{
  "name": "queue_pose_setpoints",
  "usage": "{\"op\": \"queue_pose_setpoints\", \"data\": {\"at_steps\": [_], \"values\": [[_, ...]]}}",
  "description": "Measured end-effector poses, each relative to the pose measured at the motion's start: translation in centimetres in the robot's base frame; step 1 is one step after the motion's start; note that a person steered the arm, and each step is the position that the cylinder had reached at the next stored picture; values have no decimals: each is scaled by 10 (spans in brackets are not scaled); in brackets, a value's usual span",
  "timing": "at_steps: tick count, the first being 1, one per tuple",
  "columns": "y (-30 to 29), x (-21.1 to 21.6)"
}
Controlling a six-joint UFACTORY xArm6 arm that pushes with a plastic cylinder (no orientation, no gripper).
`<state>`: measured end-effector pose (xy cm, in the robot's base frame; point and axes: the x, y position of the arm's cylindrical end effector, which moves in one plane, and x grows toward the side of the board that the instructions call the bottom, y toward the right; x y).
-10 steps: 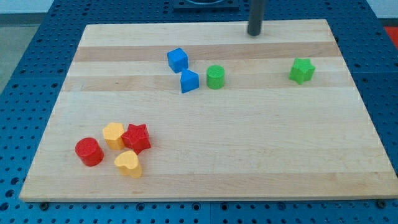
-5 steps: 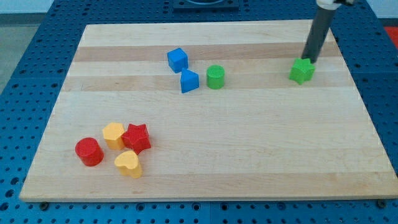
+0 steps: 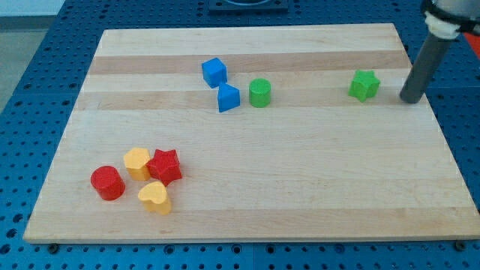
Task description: Push the green star towards the green circle
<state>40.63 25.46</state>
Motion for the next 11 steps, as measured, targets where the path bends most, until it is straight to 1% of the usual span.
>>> {"op": "queue_pose_setpoints", "data": {"at_steps": [1, 2, 3, 4, 7, 8, 9, 10, 11], "values": [[-37, 13], [-76, -8], [-94, -59], [-94, -72], [-103, -65], [-121, -93], [-126, -119], [-108, -134], [-51, -134]]}}
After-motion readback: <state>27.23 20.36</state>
